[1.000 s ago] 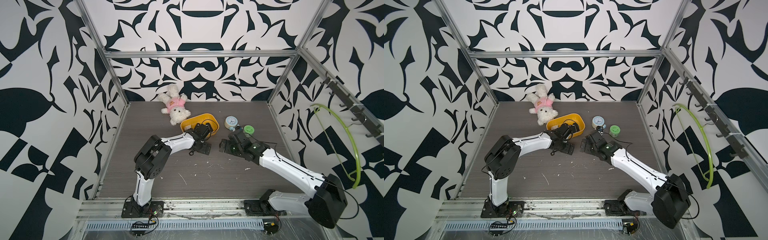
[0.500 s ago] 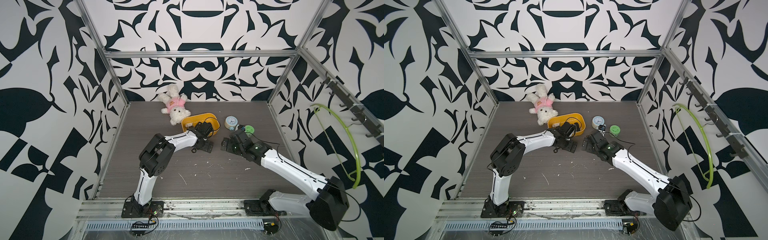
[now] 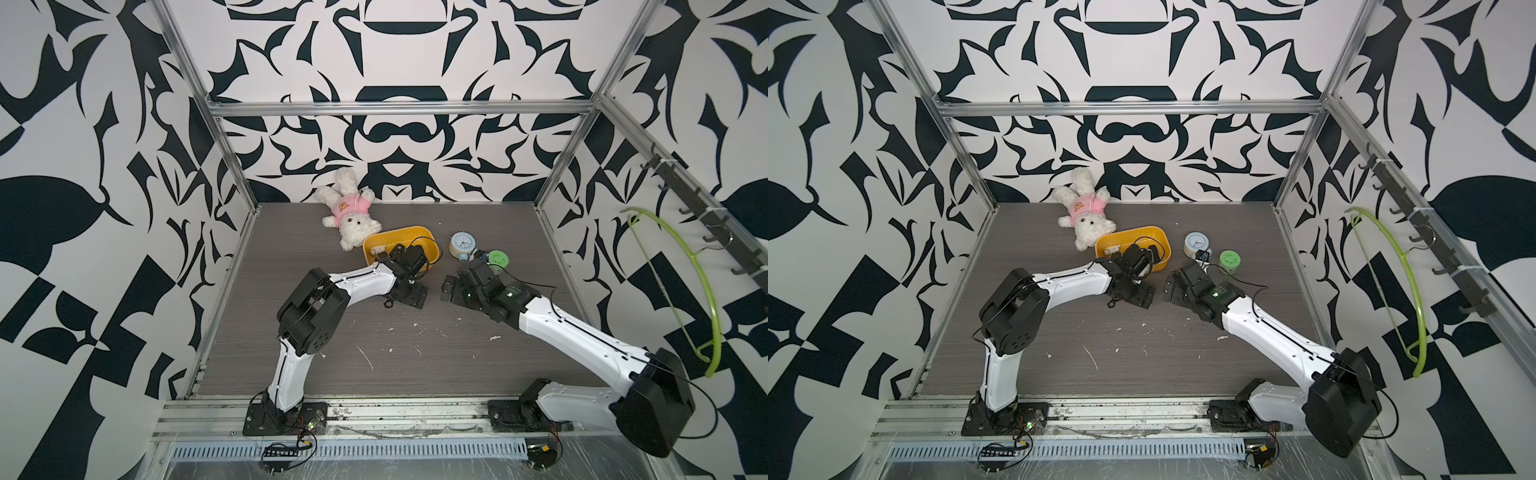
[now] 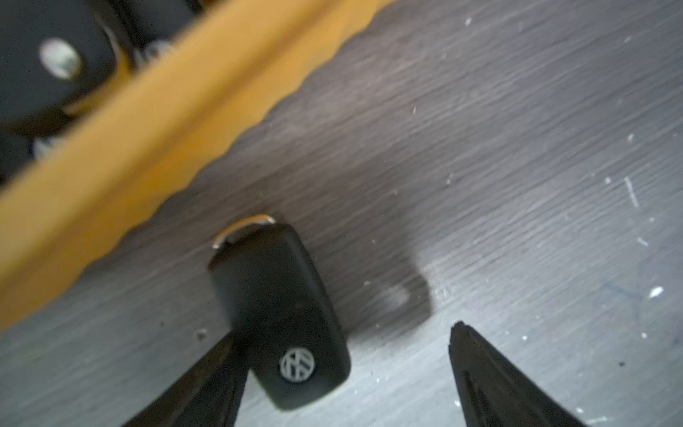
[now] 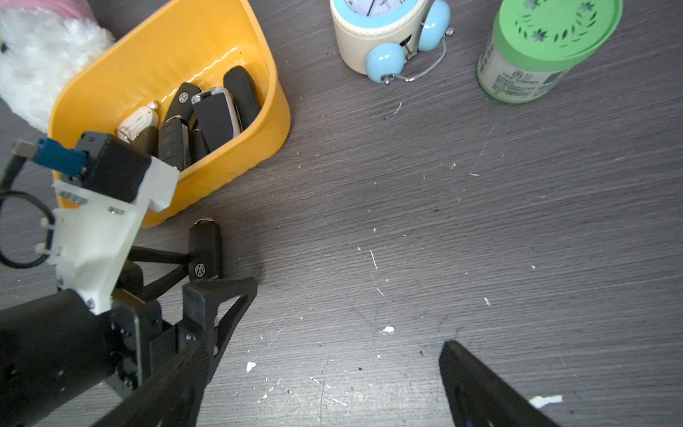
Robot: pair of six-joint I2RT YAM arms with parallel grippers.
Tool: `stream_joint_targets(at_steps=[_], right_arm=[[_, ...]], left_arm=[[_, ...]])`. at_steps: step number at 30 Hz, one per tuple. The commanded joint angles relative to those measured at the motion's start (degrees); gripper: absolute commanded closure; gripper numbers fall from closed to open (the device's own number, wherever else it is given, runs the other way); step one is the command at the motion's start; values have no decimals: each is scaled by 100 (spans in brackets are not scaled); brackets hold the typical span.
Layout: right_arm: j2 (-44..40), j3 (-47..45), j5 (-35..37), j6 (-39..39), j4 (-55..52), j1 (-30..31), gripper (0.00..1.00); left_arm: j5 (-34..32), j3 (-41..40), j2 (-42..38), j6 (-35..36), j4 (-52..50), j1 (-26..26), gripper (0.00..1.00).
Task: Place the car key into the storage box
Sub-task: Pick up the car key from the center of the board.
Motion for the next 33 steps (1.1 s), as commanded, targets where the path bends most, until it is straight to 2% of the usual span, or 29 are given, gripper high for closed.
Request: stream_joint_targets(at_steps=[1,4,5,14,20,22,28,30,33], right_arm=[[-60,129,70,73,91,-28,0],[-122,107,126,67,42,-27,0],[-146,95,147,62,23,-26,0],[-175,16,203,69,53,-21,1],[-262,2,290,26,0,-24,1],[-294,-22,325,8,-3,-28,1],[-275,-110,306,57,72,-27,0],[-267,-109,299,63,94,-27,0],[-286,-95,303,46,88,-27,1]], left_arm=[[-302,406,356,3,-754,-24,11],[-526,843,658,1,-1164,-24,14],[-556,933,724,-27,-1266,-24,18],[-538,1328,994,-496,-1520,-24,27],[-552,1372,1049,-577,-1611,-24,43],[-581,1336,1041,-532,-1650,-26,45],[-571,1248,1034,-456,-1748,-25,69],[-516,1232,1008,-460,-1739,-24,82],[-446,1220,946,-474,-1704,-24,90]])
